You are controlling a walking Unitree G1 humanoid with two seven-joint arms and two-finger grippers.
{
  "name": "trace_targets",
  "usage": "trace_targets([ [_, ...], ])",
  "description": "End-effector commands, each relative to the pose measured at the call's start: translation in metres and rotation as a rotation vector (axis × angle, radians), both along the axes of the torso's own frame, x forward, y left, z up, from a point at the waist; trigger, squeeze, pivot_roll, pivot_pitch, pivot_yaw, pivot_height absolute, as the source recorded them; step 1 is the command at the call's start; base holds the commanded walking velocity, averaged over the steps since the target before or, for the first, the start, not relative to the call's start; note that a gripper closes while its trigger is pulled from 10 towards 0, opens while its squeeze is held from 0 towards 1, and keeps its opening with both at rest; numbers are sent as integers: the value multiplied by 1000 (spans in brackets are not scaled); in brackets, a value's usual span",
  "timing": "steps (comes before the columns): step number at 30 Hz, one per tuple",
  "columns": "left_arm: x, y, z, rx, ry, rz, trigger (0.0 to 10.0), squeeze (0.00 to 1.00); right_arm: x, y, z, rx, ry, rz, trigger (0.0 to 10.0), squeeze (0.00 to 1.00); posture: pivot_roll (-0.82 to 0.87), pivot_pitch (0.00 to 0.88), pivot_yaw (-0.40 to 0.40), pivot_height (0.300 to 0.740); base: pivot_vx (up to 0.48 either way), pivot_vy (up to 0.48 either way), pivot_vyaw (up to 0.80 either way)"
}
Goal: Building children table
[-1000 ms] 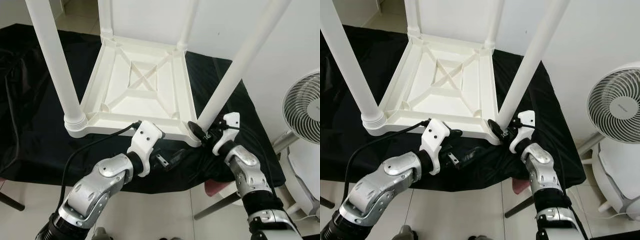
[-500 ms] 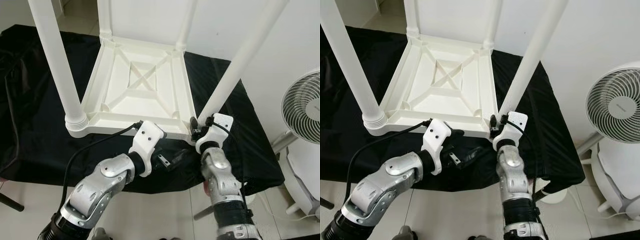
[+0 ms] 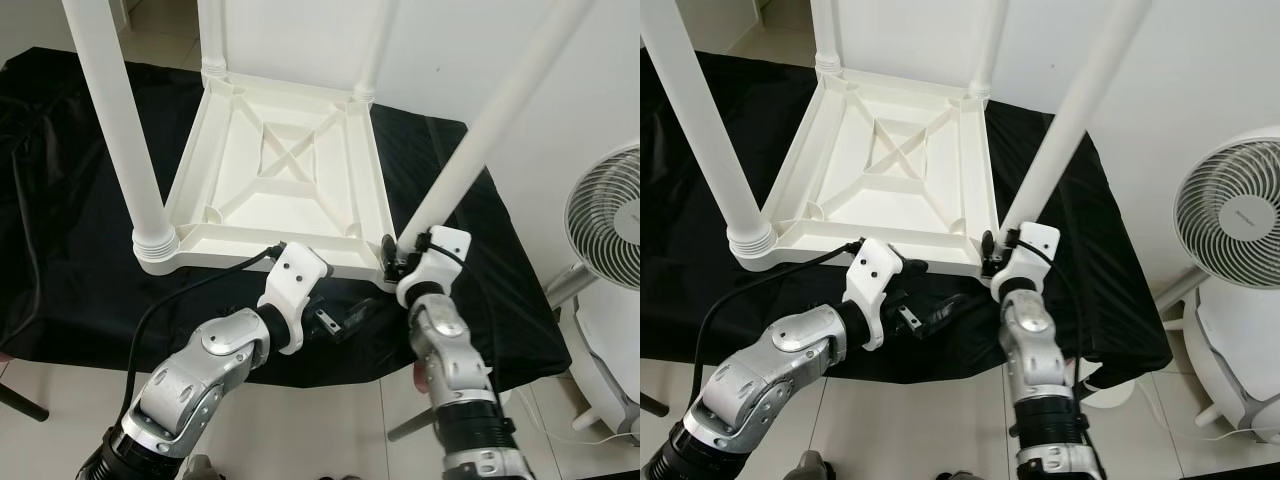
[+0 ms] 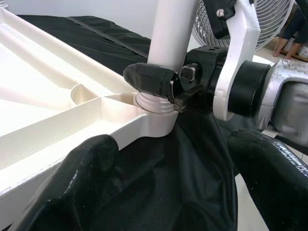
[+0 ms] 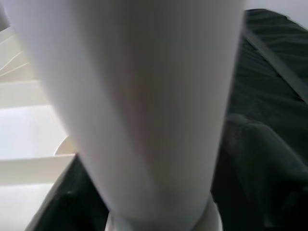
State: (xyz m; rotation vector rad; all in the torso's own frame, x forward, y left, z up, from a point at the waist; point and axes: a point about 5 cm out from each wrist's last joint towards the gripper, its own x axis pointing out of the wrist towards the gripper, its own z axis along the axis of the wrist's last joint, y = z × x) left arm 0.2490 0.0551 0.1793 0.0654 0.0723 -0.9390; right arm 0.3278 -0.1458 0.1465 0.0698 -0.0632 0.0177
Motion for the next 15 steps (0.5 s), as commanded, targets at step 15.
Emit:
trace_targets([
  [15, -1, 0, 0, 7, 0, -32, 10000, 0, 14, -24, 9, -157, -41, 514, 10000, 0, 112, 107, -133, 740, 0, 0, 0],
])
